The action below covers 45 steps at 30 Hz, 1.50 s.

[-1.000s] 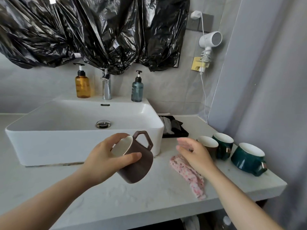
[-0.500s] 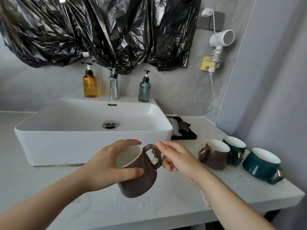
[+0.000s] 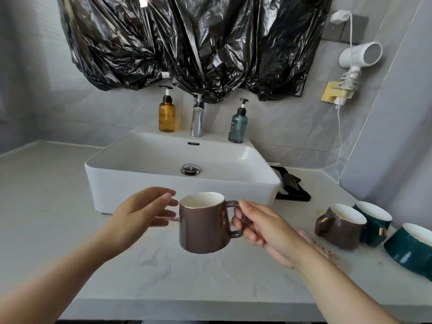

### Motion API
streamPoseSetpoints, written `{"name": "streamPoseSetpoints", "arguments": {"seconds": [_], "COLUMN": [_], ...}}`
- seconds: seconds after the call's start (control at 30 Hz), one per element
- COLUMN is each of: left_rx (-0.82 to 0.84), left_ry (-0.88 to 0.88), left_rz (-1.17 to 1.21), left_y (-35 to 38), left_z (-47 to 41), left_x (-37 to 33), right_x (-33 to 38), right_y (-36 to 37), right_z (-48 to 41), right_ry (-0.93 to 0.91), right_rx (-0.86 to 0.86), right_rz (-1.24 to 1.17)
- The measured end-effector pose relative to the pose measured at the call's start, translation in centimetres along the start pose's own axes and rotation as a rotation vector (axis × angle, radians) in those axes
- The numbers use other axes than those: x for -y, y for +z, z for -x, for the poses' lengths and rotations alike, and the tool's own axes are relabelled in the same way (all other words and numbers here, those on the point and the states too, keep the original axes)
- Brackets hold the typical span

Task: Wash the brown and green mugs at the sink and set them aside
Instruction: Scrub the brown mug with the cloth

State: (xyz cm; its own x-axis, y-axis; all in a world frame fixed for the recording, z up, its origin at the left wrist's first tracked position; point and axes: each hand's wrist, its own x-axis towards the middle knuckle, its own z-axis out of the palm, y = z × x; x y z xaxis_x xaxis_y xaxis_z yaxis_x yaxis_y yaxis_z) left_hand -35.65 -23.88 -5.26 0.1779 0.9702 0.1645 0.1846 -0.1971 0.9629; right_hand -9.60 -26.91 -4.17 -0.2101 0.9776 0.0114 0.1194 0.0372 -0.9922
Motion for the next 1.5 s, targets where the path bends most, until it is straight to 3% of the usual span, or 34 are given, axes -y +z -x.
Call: {"name": "streamPoseSetpoints", "arguments": {"seconds": [0.13, 0.23, 0.53, 0.8, 1.17, 1.5], "left_rx": [-0.120, -0.180, -0.528, -0.725, -0.789, -0.759], "left_ry": [0.009, -0.042, -0.163, -0.183, -0.209, -0.189], "left_rz": [-0.289, -0.373, -0.448, -0.496, -0.587, -0.623], "left_y": [-5.2, -9.5, -22.9, -31.2, -35.5, -36.3], "left_z": [2.9, 6.1, 14.9, 17.4, 16.6, 13.4], "left_x": [2.6, 3.7, 7.3, 9.5, 12.9, 13.8], "right_x": [0.4, 1.2, 2.6, 2.9, 0.5, -0.8], "right_y": [3.8, 8.2, 26.1, 39.0, 50.8, 52.7], "right_z": [-1.7, -3.9, -12.6, -21.9, -30.5, -33.2], "right_ry": [-0.003, -0.006, 0.020, -0.028, -0.006, -0.013], "right_rx": [-0.026, -0.003, 0.132, 0.132, 0.116, 0.095], "right_rz": [-0.049, -0.064, -0.225, -0.137, -0.066, -0.077]}}
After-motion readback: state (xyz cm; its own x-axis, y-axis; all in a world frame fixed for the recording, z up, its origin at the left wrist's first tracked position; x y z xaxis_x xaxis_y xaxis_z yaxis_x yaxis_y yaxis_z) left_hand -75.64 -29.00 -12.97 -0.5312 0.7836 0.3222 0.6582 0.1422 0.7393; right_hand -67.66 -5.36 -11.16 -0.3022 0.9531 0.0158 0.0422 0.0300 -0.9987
